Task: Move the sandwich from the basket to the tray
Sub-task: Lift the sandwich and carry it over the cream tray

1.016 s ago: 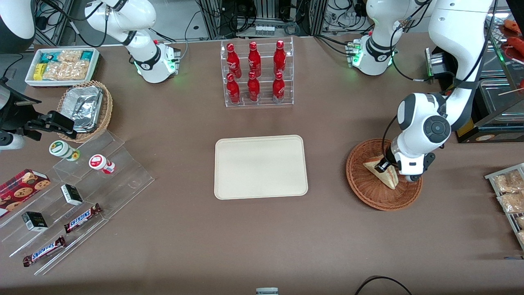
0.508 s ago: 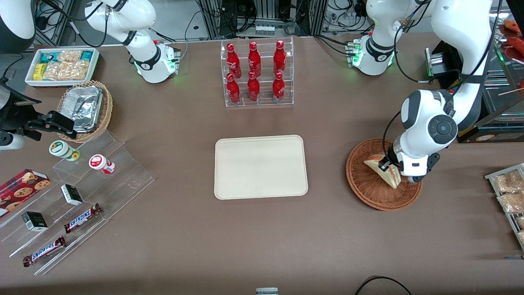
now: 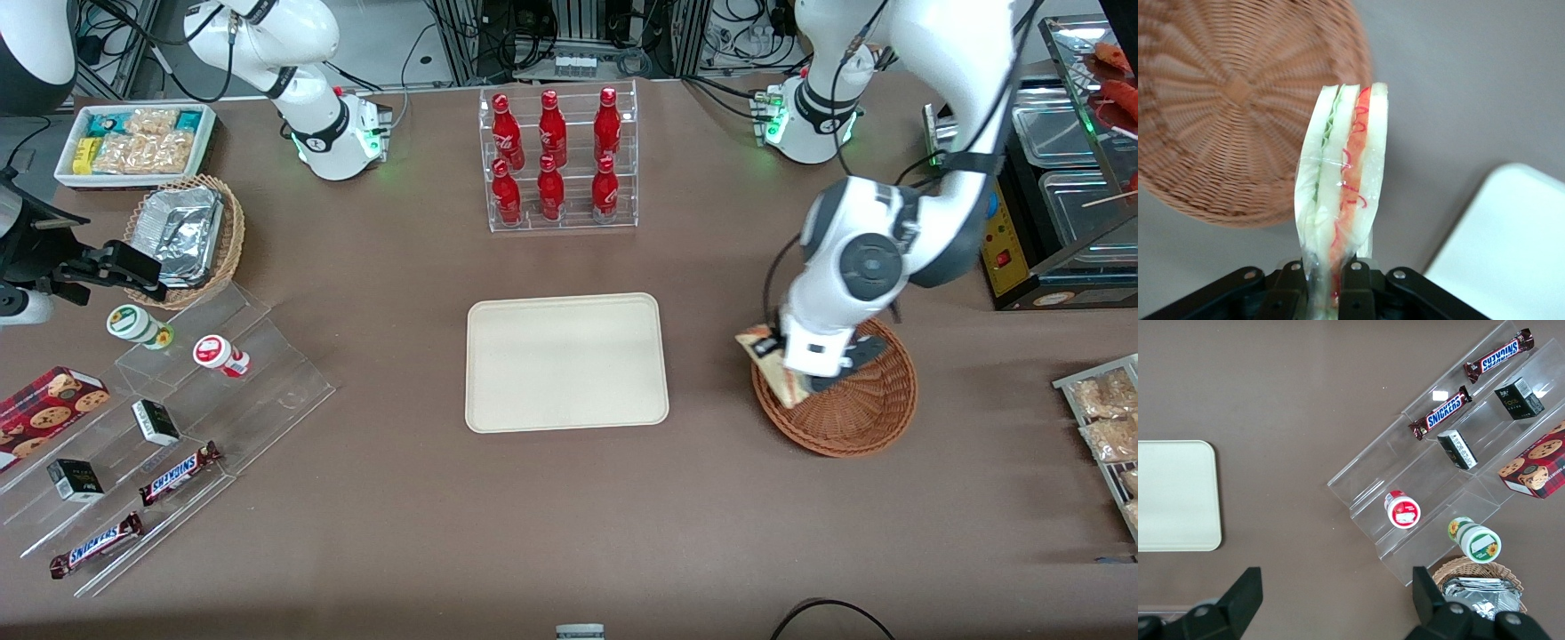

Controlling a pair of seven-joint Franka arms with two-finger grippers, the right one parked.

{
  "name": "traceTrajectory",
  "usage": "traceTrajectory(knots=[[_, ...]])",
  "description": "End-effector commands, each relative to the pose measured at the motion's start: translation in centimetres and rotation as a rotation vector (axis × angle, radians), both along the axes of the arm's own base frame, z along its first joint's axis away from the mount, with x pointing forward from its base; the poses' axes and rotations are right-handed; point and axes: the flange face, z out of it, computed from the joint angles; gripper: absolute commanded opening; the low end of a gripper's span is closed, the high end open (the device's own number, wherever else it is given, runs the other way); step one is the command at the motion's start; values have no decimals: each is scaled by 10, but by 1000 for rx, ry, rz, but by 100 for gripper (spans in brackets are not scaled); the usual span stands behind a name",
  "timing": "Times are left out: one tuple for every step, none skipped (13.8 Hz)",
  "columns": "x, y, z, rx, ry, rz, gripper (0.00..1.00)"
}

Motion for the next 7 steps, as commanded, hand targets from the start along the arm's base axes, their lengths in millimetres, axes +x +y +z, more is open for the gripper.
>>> traceTrajectory(knots=[[-3, -56, -7, -7, 10, -191, 0], [-5, -77, -11, -16, 15, -215, 0], [-8, -99, -18, -17, 24, -238, 0], [-12, -122, -23, -21, 26, -270, 0], [-16, -143, -29, -26, 29, -284, 0], [-18, -160, -35, -35, 37, -276, 0], [-25, -184, -43, -40, 42, -284, 0]])
